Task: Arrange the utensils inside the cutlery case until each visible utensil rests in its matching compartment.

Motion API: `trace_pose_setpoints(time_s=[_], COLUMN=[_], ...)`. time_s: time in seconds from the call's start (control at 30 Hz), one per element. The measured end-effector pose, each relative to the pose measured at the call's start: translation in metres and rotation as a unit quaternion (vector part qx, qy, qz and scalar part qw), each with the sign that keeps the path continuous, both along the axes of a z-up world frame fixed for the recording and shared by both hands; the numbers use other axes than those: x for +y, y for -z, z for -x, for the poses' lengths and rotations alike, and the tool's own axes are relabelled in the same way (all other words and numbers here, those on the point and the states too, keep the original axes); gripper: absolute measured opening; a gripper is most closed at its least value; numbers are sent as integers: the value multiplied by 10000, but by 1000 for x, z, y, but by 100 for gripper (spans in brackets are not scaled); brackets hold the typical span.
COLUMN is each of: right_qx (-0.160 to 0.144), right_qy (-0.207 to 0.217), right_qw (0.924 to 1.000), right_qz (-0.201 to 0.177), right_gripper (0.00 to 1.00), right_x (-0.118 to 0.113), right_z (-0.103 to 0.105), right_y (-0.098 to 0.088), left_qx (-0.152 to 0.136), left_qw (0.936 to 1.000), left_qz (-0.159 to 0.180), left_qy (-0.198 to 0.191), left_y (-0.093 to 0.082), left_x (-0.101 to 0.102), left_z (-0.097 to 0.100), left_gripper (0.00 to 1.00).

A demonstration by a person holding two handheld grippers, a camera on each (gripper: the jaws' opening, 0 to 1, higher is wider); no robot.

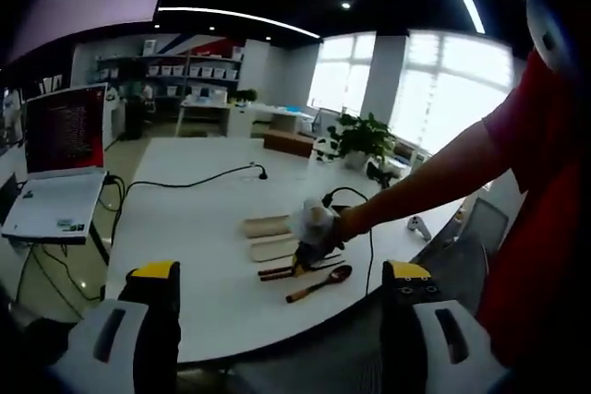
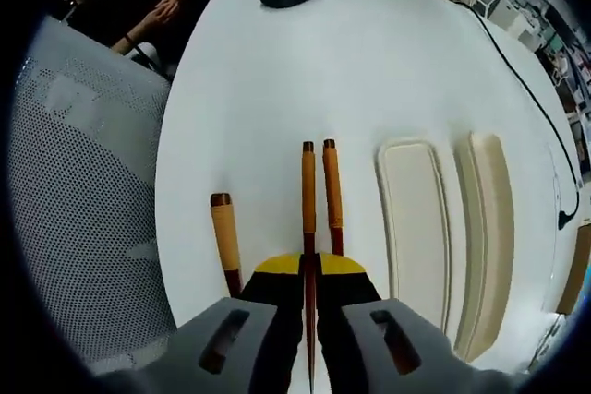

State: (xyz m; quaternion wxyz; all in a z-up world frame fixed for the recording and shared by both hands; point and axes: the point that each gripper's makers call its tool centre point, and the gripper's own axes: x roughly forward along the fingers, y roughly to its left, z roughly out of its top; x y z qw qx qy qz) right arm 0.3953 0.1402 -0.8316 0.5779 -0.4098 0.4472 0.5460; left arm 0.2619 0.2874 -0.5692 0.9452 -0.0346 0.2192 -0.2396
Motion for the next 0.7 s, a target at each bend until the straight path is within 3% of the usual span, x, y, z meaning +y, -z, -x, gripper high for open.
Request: trace_pose_setpoints(time_s=[0.17,0.37,0.53,0.7], right_qx=[-185,-93,-389,-381], right_qy=[-334,147,-254,-235], right_qw=[9991,9998,9989,9990], right_qz=[163,0,-3,-65], right_gripper=[0,0,0,0], right_x=[1,-1,-3,-3], right_z=[2,-1,2,6], right_y=[0,-4,-22,-36], left_qx=[-22,-151,-176,-35], left_qw=[10000,9997,9997,9997], left_qz=[12,-105,-99,-41], left_qy=[8,130,119,239], left_y=[0,-14,-14,-9], left_x=[-1,0,3,0], left_z=[-1,-3,-5,-4], left_gripper=[91,90,90,90])
